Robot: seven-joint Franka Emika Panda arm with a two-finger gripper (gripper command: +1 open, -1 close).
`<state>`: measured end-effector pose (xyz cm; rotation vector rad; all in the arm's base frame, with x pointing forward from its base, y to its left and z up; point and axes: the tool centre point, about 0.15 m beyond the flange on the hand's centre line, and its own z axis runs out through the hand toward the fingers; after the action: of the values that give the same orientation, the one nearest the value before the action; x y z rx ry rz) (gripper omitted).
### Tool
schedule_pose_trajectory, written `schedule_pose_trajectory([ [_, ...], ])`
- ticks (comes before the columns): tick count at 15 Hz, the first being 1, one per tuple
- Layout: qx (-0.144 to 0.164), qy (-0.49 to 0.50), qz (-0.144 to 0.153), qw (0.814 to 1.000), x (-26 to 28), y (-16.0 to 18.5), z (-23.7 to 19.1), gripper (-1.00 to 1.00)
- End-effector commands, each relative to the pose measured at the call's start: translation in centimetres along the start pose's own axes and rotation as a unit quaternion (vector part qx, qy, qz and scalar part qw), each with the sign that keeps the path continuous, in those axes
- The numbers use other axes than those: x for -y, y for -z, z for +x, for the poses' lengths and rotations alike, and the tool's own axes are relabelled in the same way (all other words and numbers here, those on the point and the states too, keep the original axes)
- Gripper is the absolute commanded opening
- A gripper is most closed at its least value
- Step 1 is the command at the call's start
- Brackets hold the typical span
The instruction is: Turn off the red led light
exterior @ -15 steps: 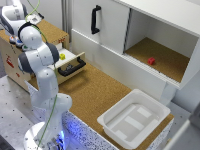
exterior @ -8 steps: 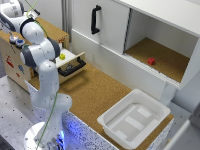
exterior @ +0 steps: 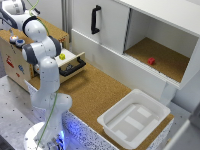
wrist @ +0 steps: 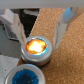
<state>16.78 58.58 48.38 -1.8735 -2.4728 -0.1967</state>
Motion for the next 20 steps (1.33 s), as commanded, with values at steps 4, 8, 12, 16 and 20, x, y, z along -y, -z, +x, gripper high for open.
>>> schedule_pose_trajectory([
  [4, 0.069, -0.013, 0.012, 0.997, -1.0, -0.4, 3.4, -1.0],
  [8, 0.078, 0.0, 0.016, 0.997, -0.9, -1.4, 3.8, -1.0],
  [12, 0.076, 0.01, 0.008, 0.997, -1.8, -3.6, 4.0, -1.0],
  [16, 0.104, 0.046, -0.002, 0.994, -1.8, -4.1, 4.3, -1.0],
  [20, 0.066, 0.014, -0.044, 0.997, -2.1, 5.7, 3.4, -1.0],
])
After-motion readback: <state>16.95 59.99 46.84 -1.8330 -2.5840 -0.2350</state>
